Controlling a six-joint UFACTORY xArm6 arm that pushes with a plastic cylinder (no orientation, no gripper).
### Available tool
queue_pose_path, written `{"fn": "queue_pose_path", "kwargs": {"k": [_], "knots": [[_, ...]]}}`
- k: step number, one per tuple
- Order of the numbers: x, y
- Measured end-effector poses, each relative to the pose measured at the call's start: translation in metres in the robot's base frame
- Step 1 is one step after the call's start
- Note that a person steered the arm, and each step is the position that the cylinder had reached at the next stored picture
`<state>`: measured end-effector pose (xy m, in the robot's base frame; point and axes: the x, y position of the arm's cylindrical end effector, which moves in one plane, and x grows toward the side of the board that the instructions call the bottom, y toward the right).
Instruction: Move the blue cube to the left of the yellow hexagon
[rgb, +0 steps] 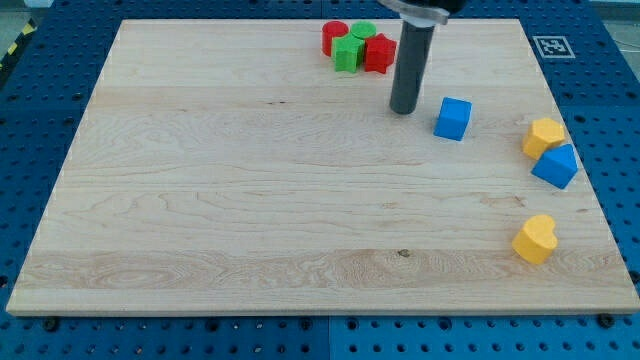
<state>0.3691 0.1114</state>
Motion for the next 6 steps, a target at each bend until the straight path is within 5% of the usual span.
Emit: {"fn": "queue_pose_path", "kwargs": {"k": [2, 5, 6], "knots": [[0.014, 0.055], [0.02, -0.003], [0.02, 0.025]]}}
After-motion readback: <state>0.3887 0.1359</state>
